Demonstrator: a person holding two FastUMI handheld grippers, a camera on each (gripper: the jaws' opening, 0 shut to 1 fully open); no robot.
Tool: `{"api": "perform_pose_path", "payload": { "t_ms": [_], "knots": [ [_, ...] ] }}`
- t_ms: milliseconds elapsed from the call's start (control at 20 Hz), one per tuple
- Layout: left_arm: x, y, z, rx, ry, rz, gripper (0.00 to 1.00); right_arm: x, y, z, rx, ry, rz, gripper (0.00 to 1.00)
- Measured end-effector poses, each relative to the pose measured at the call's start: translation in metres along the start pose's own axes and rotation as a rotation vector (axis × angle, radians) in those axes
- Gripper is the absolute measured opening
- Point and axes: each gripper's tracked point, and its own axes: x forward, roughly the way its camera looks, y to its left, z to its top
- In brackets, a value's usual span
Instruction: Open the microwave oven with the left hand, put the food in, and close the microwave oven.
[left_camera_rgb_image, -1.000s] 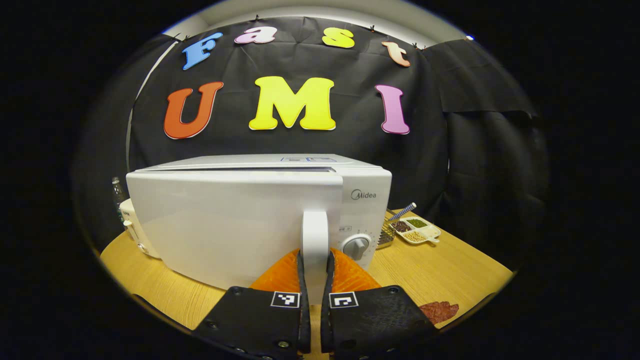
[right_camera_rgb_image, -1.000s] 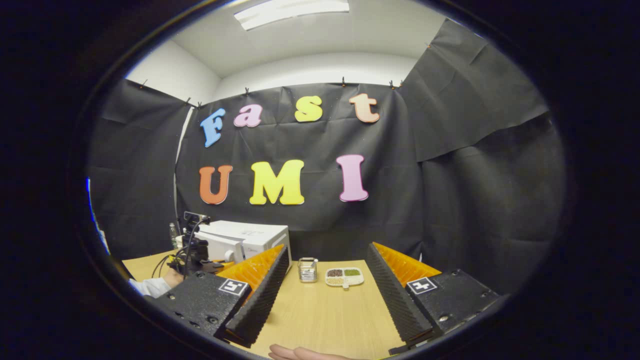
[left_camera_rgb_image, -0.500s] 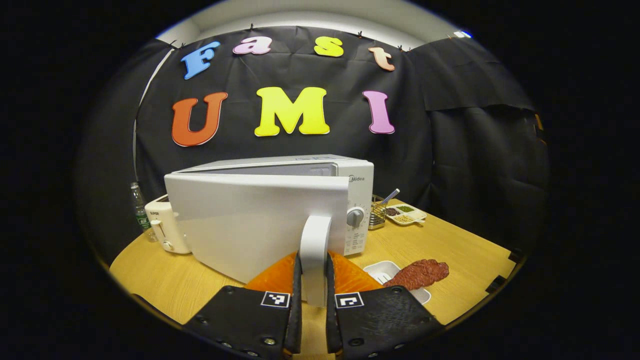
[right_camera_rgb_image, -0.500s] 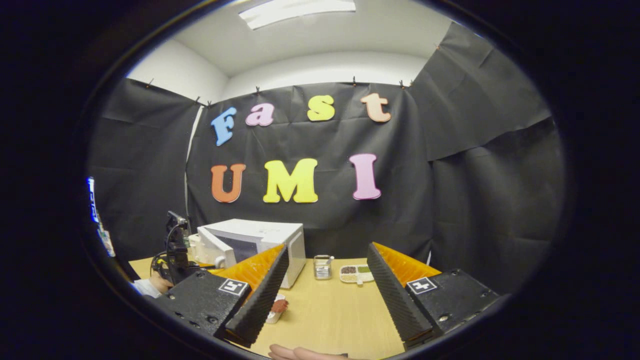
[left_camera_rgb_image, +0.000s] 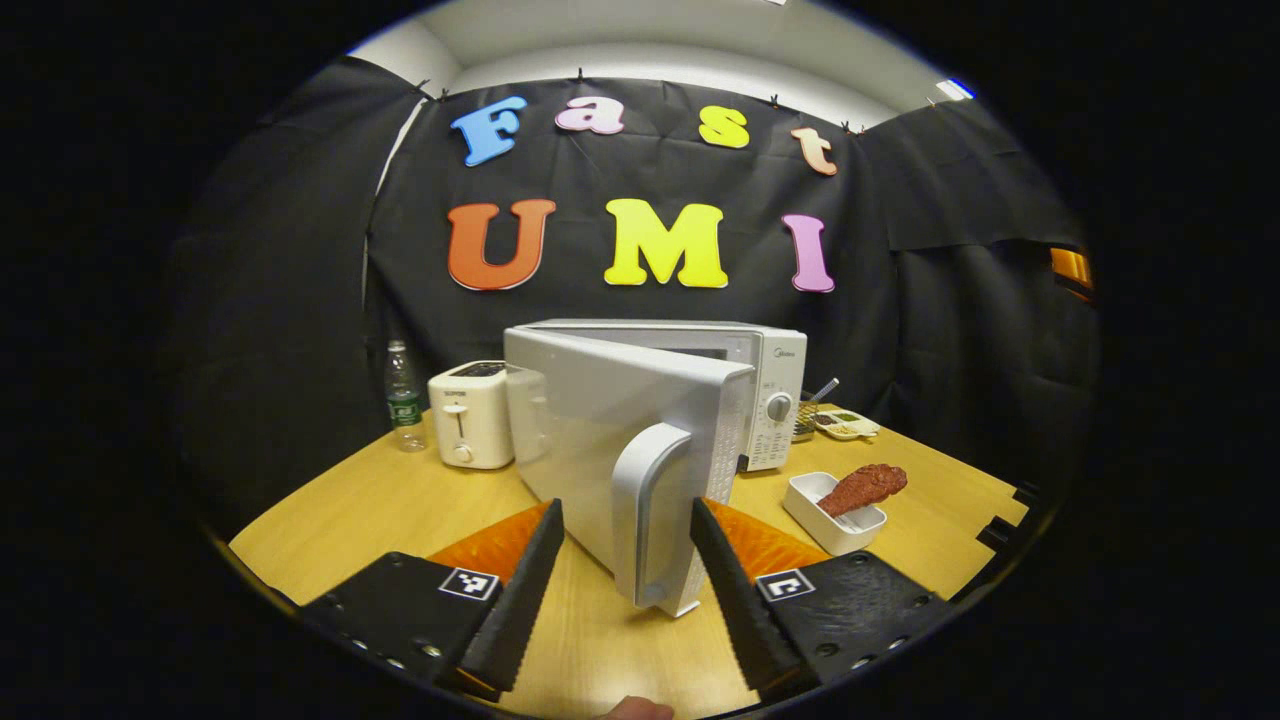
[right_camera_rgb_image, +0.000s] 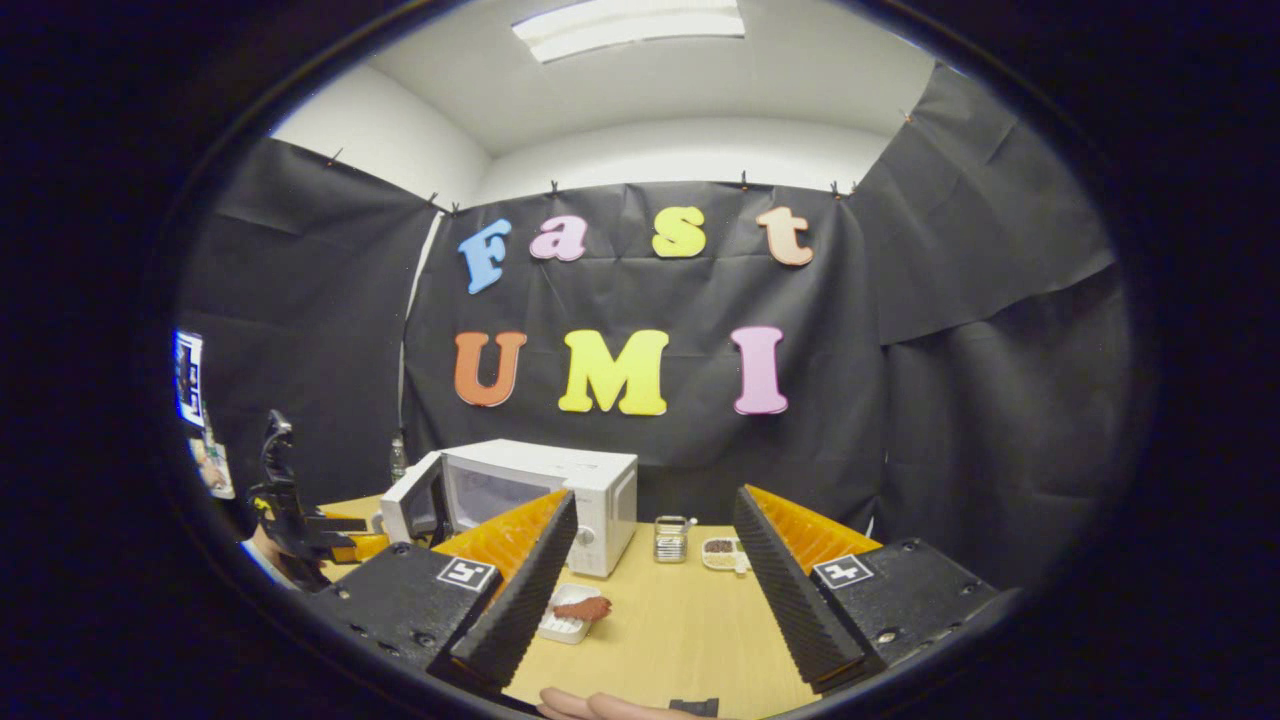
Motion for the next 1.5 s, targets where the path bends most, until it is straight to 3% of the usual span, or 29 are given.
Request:
{"api": "perform_pose_path", "payload": {
  "t_ms": [50, 100, 250, 300, 350, 550, 600, 650, 700, 950, 1000, 1050, 1150, 1200, 1250, 1300, 1350, 1400, 1450, 1500],
  "knots": [
    [-0.013, 0.014, -0.001, 0.018, -0.005, 0.023, 0.75, 0.000, 0.006, 0.000, 0.002, 0.002, 0.008, 1.00],
    [-0.026, 0.027, -0.002, 0.035, -0.012, 0.048, 0.87, 0.002, 0.011, -0.002, 0.005, 0.005, 0.015, 1.00],
    [-0.057, 0.056, -0.003, 0.041, -0.004, 0.116, 0.89, 0.008, 0.028, -0.009, 0.012, 0.028, 0.037, 1.00],
    [-0.065, 0.064, -0.001, 0.036, -0.007, 0.137, 0.80, 0.010, 0.034, -0.012, 0.013, 0.036, 0.045, 0.90],
    [-0.071, 0.070, 0.004, 0.030, -0.012, 0.154, 0.91, 0.013, 0.039, -0.013, 0.012, 0.042, 0.051, 1.00],
    [-0.096, 0.081, 0.020, 0.008, -0.040, 0.211, 0.92, 0.024, 0.045, -0.014, -0.001, 0.056, 0.055, 1.00],
    [-0.100, 0.078, 0.028, 0.001, -0.053, 0.212, 0.92, 0.027, 0.048, -0.017, -0.004, 0.062, 0.059, 0.91],
    [-0.102, 0.074, 0.034, -0.008, -0.063, 0.211, 0.92, 0.032, 0.048, -0.018, -0.007, 0.069, 0.061, 0.90],
    [-0.105, 0.070, 0.042, -0.012, -0.072, 0.211, 0.92, 0.037, 0.048, -0.020, -0.010, 0.077, 0.061, 1.00],
    [-0.108, 0.045, 0.085, -0.010, -0.136, 0.207, 0.92, 0.065, 0.044, -0.047, -0.006, 0.155, 0.067, 1.00],
    [-0.106, 0.038, 0.095, -0.004, -0.149, 0.199, 0.92, 0.070, 0.042, -0.053, -0.002, 0.172, 0.066, 0.91],
    [-0.101, 0.028, 0.101, 0.003, -0.155, 0.183, 0.92, 0.075, 0.040, -0.058, 0.003, 0.188, 0.063, 1.00],
    [-0.091, 0.012, 0.109, 0.015, -0.147, 0.159, 0.92, 0.083, 0.034, -0.069, 0.016, 0.227, 0.054, 1.00],
    [-0.085, 0.003, 0.112, 0.023, -0.142, 0.145, 0.92, 0.086, 0.033, -0.074, 0.023, 0.245, 0.056, 0.91],
    [-0.081, -0.004, 0.114, 0.023, -0.136, 0.136, 0.92, 0.090, 0.031, -0.079, 0.029, 0.265, 0.058, 1.00],
    [-0.076, -0.011, 0.117, 0.025, -0.135, 0.124, 0.92, 0.094, 0.031, -0.085, 0.035, 0.285, 0.064, 1.00],
    [-0.072, -0.017, 0.120, 0.024, -0.137, 0.115, 0.92, 0.098, 0.031, -0.091, 0.041, 0.305, 0.073, 0.91],
    [-0.067, -0.022, 0.124, 0.020, -0.143, 0.108, 0.92, 0.102, 0.031, -0.099, 0.049, 0.331, 0.085, 0.91],
    [-0.062, -0.028, 0.126, 0.017, -0.145, 0.103, 0.92, 0.107, 0.032, -0.108, 0.064, 0.361, 0.100, 1.00],
    [-0.058, -0.033, 0.127, 0.016, -0.150, 0.100, 0.92, 0.110, 0.034, -0.120, 0.086, 0.395, 0.122, 1.00]
  ]
}}
